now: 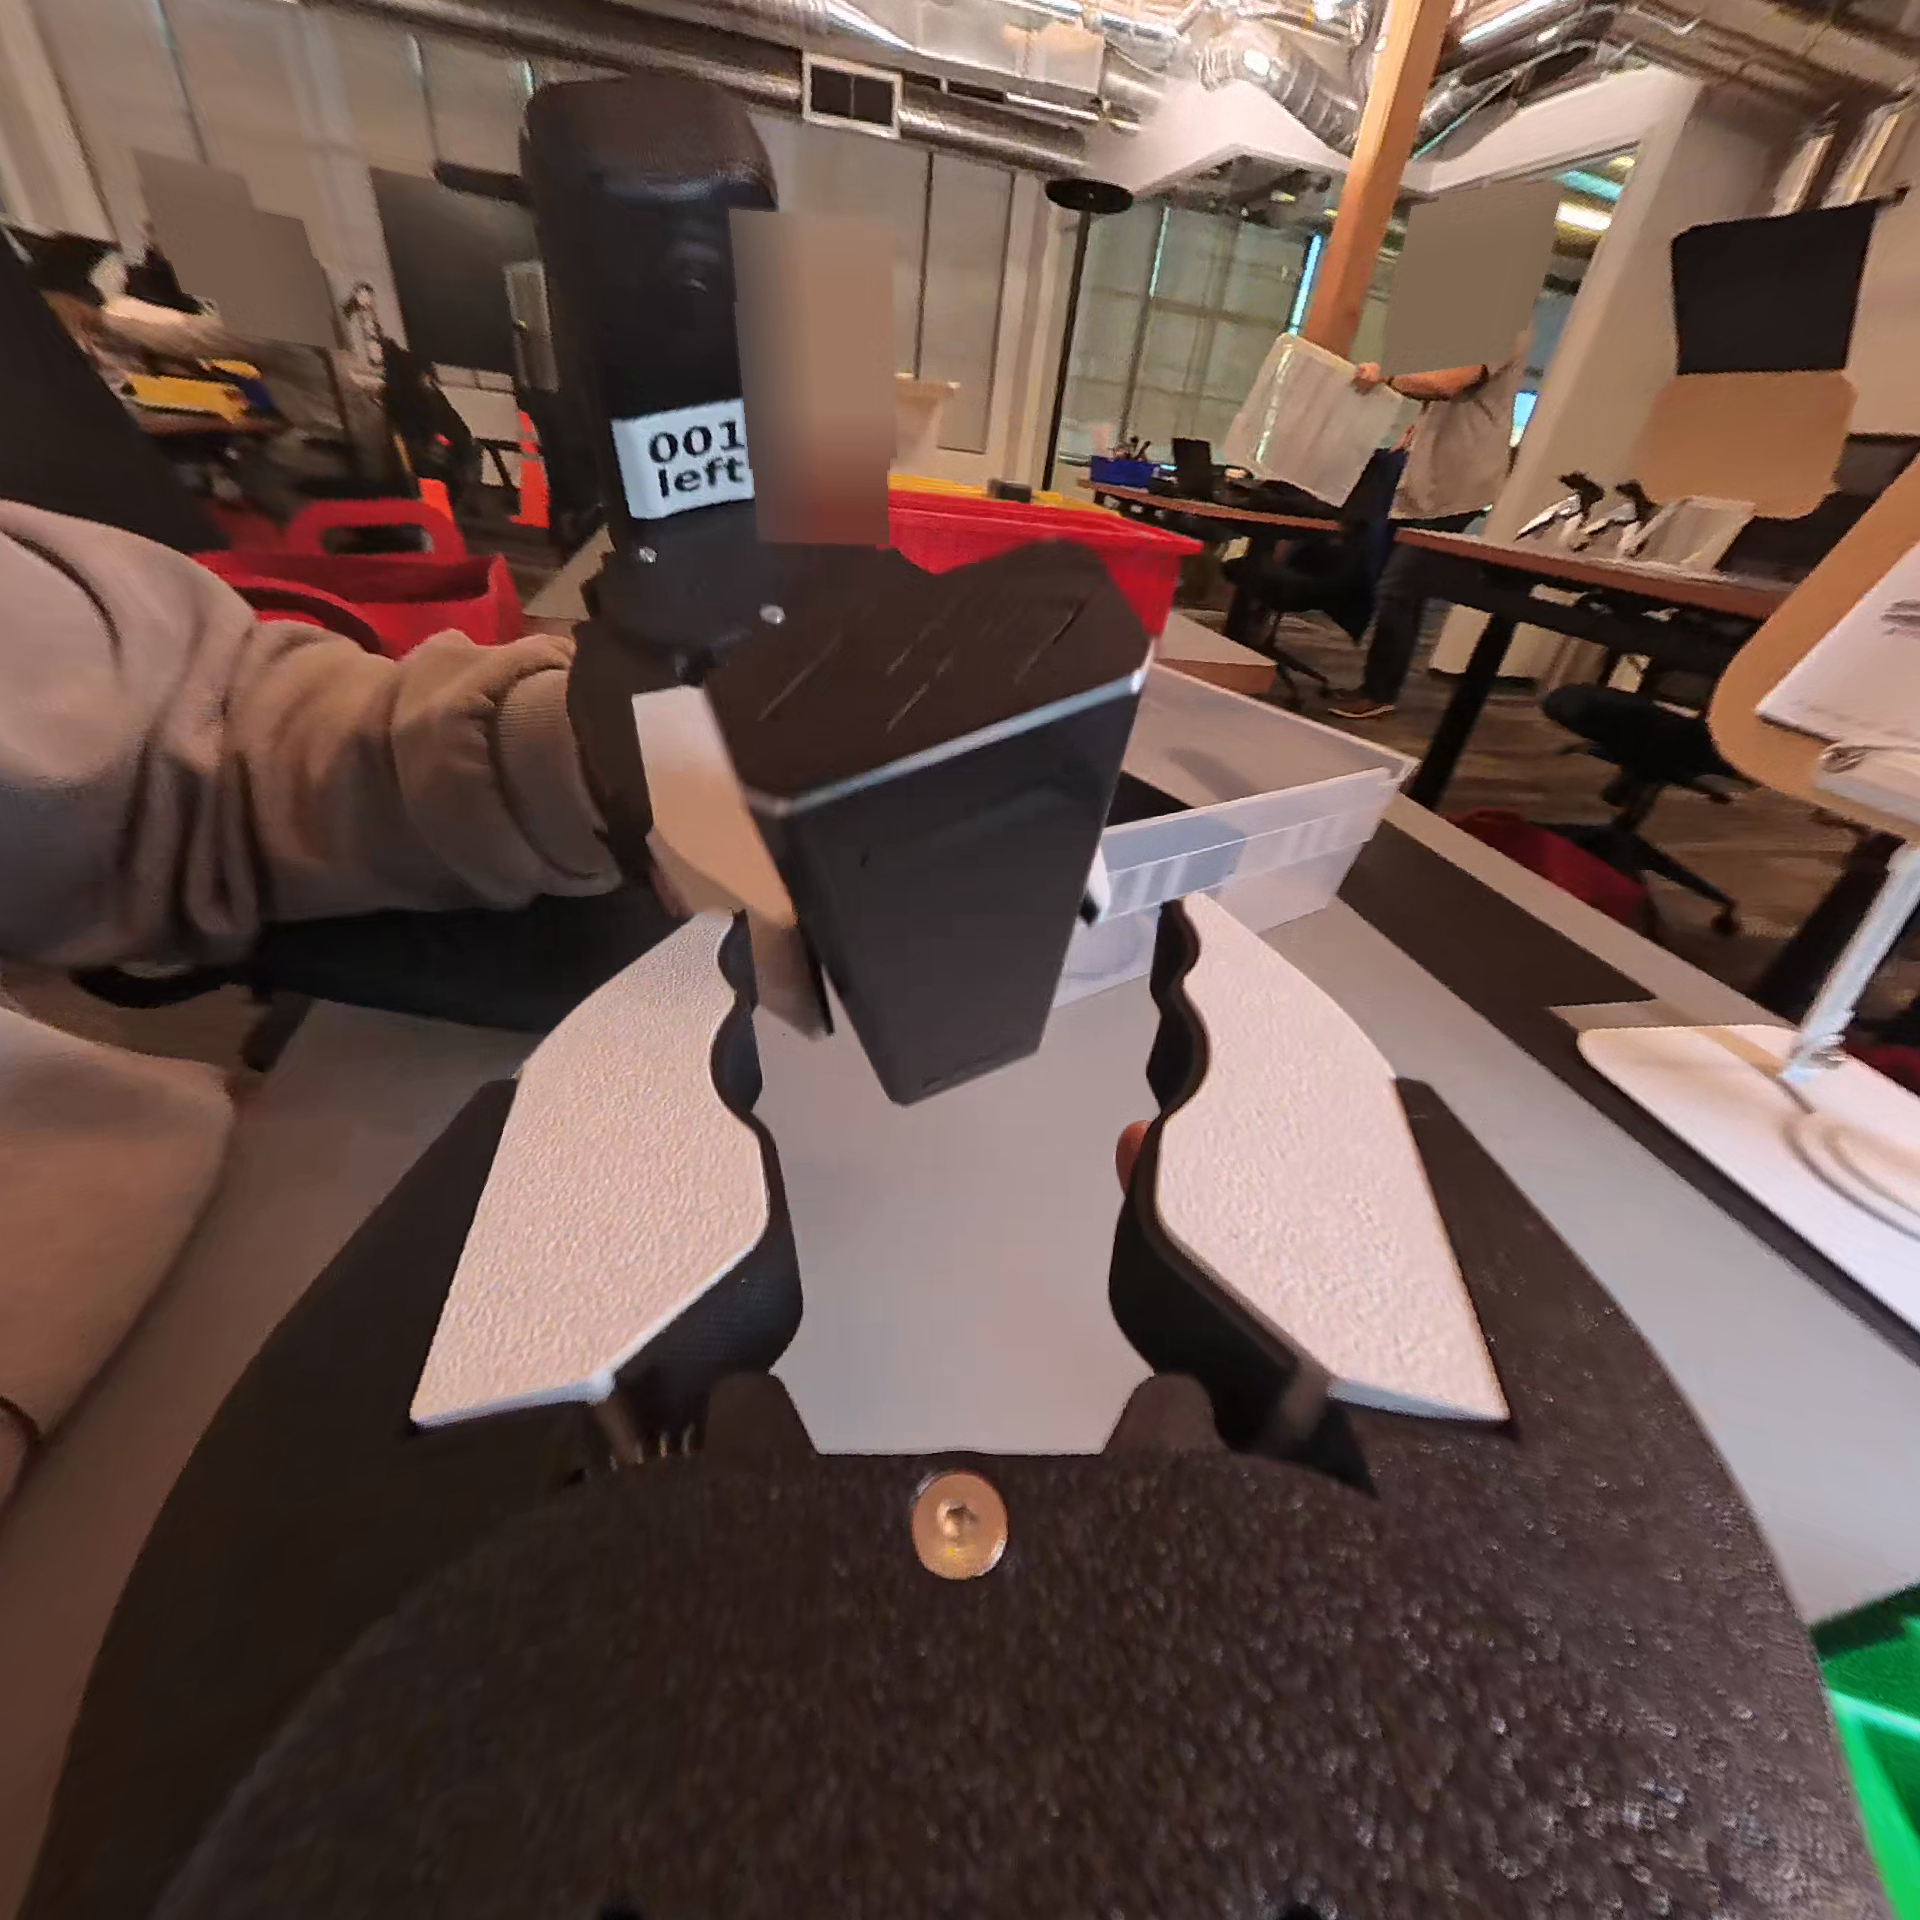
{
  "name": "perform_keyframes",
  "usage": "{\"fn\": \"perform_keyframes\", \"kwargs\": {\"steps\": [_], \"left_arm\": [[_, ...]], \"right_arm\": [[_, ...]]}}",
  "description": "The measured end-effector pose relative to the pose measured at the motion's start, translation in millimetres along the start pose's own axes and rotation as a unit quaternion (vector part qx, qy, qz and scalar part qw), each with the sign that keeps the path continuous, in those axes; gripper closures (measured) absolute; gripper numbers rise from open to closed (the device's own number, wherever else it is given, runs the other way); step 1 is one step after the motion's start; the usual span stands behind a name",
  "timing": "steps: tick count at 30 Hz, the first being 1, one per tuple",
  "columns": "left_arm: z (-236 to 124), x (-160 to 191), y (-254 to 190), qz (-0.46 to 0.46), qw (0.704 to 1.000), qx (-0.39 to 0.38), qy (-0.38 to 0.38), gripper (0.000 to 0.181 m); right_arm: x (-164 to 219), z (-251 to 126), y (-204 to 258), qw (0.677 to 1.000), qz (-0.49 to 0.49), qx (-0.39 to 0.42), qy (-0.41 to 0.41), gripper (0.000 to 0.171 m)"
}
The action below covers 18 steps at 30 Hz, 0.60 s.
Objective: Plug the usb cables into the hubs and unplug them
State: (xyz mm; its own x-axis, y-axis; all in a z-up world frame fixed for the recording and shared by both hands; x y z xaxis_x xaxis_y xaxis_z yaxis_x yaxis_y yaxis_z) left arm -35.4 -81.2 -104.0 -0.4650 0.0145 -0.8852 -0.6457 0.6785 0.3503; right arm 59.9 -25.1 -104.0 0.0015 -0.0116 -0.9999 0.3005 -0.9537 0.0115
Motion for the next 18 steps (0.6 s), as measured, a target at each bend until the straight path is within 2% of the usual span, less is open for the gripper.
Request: {"fn": "perform_keyframes", "kwargs": {"steps": [3, 6, 10, 18], "left_arm": [[10, 10, -14, 0.01, 0.999, 0.026, 0.023, 0.121], [15, 16, -24, 0.01, 0.998, 0.047, 0.039, 0.121], [19, 21, -30, 0.04, 0.996, 0.051, 0.065, 0.121], [14, 15, -32, 0.028, 0.999, 0.043, 0.001, 0.124]], "right_arm": [[8, -2, 6, 1.0, -0.003, -0.015, 0.008, 0.1], [17, -2, 14, 0.998, -0.047, -0.022, 0.043, 0.108], [25, -5, 19, 0.992, -0.104, -0.007, 0.074, 0.109], [14, -17, 14, 0.999, -0.011, -0.034, 0.015, 0.11]]}}
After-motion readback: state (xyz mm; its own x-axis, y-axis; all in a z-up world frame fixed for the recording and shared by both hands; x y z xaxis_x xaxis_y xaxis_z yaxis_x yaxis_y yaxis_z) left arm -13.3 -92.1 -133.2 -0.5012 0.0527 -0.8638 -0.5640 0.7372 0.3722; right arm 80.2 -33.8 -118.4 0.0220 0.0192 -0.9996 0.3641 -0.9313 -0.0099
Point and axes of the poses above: each gripper's, where its closed fingertips meet, z out along the fingers, x out of its underside, y = z × x across the jaws, the point moved 6 cm from there along -z, back along the fingers, and after that the axes turned 7 degrees about z, right-handed, at the moved point
